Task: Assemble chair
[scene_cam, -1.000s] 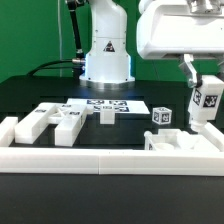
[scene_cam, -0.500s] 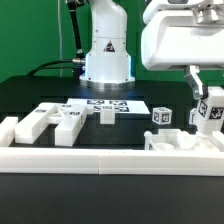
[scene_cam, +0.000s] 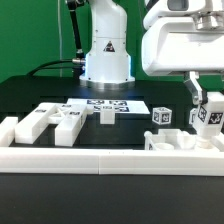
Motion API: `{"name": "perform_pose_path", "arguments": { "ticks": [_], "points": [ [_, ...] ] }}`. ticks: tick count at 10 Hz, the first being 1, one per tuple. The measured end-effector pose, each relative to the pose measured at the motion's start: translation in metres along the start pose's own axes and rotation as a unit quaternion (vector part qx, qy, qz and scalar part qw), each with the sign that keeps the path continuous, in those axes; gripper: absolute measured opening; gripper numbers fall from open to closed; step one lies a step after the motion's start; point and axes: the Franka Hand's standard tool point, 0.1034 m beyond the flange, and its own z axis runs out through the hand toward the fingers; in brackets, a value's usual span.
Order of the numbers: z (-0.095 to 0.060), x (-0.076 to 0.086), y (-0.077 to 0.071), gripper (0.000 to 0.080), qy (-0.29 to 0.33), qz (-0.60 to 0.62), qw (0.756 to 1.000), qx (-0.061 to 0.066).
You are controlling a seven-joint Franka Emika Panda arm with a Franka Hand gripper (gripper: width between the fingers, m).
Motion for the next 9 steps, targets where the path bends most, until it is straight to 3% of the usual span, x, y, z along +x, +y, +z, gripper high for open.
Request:
{"name": "perform_pose_path", "arguments": {
  "ticks": [5,9],
  "points": [
    [0.0095,-0.0046,-0.0010,0.0291,-0.004,-0.004,1.000,0.001],
    [0.0086,-0.0078,-0.0034,0.0291,0.026,-0.006,1.000,-0.002]
  ]
}}
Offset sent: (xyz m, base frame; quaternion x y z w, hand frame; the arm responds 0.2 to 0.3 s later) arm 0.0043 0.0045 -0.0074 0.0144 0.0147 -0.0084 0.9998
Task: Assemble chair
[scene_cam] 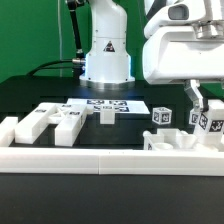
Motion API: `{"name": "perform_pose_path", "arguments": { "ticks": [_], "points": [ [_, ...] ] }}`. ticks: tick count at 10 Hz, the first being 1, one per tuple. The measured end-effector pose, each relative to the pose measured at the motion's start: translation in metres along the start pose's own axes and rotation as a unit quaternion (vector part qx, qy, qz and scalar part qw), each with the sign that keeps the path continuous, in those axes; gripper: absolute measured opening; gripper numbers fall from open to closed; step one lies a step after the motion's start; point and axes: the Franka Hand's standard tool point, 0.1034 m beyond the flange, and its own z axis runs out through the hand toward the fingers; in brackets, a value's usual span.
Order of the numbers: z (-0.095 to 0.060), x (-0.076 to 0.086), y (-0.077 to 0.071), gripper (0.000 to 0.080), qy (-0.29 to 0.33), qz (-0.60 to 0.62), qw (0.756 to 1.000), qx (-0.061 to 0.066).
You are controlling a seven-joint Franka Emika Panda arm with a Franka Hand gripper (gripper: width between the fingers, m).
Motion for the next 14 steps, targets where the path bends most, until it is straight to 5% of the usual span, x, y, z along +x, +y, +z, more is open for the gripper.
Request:
{"name": "perform_pose_path", "arguments": {
  "ticks": [7,8,9,10,14],
  "points": [
    [-0.002,-0.017,-0.004,0.0291,0.044,-0.008,0.999,-0.006],
    [-0.002,-0.017,-0.004,0.0492,0.044,-0.008,0.999,-0.006],
    [-0.002,-0.017,-0.004,0.0492,0.044,-0.009,0.999,-0.006],
    [-0.002,-0.017,-0.004,0.0623,0.044,-0.010,0.999,-0.006],
    [-0.009,-0.013,-0.002,0.0649,0.039,-0.015,0.999,-0.006]
  ]
}}
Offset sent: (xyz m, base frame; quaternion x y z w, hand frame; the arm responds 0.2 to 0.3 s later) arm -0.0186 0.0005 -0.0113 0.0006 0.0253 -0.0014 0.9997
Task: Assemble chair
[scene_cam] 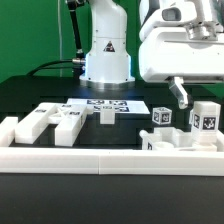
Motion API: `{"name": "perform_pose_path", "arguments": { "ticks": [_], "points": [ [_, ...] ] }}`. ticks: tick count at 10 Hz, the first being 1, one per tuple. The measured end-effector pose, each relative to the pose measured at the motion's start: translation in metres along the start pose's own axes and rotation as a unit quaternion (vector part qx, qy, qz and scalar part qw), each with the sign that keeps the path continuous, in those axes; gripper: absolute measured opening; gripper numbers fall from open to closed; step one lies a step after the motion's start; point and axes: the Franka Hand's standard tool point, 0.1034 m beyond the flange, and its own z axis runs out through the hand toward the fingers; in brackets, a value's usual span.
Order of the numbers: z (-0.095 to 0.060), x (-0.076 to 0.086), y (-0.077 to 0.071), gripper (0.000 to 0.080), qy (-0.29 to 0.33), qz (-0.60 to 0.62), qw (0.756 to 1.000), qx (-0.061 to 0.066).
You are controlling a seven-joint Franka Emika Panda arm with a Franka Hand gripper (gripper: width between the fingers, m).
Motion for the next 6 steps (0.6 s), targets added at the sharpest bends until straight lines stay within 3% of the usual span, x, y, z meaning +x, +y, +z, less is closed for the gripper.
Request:
{"name": "perform_pose_path", "arguments": {
  "ticks": [3,6],
  "points": [
    [-0.0107,0.0074,0.0040,0.0649,-0.004,-0.008,1.000,-0.001],
    [-0.0066,0.0023,0.0024,0.0649,-0.021,-0.008,1.000,0.002]
  ]
}}
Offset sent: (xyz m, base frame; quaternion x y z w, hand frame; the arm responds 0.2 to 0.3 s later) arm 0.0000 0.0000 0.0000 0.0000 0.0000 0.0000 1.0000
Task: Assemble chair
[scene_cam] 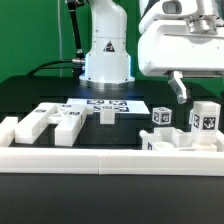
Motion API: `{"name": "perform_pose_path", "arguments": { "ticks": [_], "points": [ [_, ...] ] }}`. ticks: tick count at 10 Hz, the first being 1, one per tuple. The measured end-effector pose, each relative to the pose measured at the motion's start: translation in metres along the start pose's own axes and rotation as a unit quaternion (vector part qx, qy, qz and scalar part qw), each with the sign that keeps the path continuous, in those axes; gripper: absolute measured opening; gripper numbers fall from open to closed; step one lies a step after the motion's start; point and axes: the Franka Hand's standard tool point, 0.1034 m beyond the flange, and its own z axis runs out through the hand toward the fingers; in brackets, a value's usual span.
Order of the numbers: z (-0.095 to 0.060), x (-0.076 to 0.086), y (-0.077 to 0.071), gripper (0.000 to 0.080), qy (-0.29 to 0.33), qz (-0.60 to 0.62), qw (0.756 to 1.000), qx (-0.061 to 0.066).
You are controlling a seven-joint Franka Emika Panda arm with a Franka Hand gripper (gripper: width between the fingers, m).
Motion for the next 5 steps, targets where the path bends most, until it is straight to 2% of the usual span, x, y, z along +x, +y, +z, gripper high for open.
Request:
{"name": "perform_pose_path", "arguments": {
  "ticks": [1,3,4,5],
  "points": [
    [0.0025,-0.0048,-0.0027,0.0649,-0.043,0.001,0.999,0.008],
    [0.0033,-0.0061,-0.0019,0.0649,-0.111,0.013,0.994,0.014],
    [0.0030,-0.0116,-0.0017,0.0649,-0.166,0.013,0.986,0.021],
    [0.0032,-0.0087,-0.0005,0.0649,-0.185,0.014,0.982,0.024]
  ]
}}
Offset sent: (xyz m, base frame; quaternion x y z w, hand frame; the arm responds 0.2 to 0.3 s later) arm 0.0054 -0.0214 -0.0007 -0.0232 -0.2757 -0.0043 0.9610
